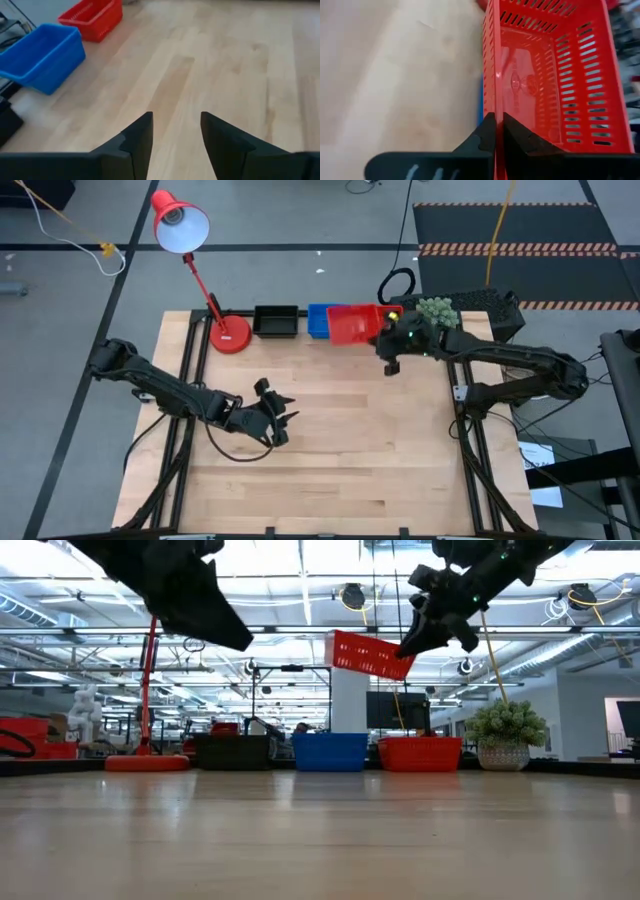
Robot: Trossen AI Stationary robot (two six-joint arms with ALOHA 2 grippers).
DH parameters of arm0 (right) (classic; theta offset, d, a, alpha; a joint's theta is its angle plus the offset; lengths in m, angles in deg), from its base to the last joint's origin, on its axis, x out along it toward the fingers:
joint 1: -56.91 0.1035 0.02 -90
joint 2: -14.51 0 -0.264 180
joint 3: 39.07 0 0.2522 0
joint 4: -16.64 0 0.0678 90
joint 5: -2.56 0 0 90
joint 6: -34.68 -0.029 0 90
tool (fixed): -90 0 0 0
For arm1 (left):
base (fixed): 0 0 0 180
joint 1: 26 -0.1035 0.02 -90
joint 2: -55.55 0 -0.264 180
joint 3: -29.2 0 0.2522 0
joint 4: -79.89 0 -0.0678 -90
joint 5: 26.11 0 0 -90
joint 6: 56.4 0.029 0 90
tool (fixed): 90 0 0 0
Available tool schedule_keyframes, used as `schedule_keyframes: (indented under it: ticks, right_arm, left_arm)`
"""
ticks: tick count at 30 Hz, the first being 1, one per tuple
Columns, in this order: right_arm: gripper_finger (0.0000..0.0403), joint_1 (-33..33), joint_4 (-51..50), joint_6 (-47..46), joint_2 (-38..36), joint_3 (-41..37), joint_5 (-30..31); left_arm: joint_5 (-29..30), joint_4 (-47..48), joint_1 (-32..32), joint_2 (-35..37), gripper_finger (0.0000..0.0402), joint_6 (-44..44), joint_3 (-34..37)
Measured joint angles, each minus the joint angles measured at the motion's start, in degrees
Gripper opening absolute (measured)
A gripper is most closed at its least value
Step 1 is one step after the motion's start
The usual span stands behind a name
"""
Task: Stack baskets by color
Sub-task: Stack the bottom red bin on the top stacked red bins
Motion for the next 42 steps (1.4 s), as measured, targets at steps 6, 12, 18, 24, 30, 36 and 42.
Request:
schedule_keyframes:
  ticks: [6, 12, 18, 24, 30, 36, 42]
  right_arm:
    - [0.0006, -7.7, 0.0, 6.9, 0.1, 0.0, -0.9]
    - [0.0006, -14.1, -0.4, 9.7, 0.3, 0.0, -5.2]
    - [0.0006, -18.7, 0.7, 9.9, 1.1, 0.0, -9.4]
    - [0.0006, -21.3, 1.0, 10.3, 4.9, 0.0, -10.7]
    - [0.0006, -24.9, 0.5, 10.2, 8.9, 0.0, -10.6]
    - [0.0006, -28.0, -1.2, 10.3, 9.9, 0.0, -10.7]
    - [0.0006, -30.4, -7.0, 12.0, 9.7, 0.0, -13.8]
  left_arm:
    - [0.1, -7.8, -0.7, 0.0, 0.0151, 0.9, 3.4]
    - [-0.1, -11.8, -1.4, 0.0, 0.0136, 3.5, 4.3]
    - [-0.2, -11.9, -2.5, 0.0, 0.0122, 3.5, 4.3]
    - [-0.4, -11.8, -2.9, 0.0, 0.0120, 3.8, 4.3]
    - [-0.5, -11.8, -2.4, 0.0, 0.0120, 4.4, 4.3]
    - [-0.5, -11.4, -2.2, 0.0, 0.0120, 5.8, 4.3]
    - [-0.5, -11.4, -2.2, 0.0, 0.0120, 6.9, 4.3]
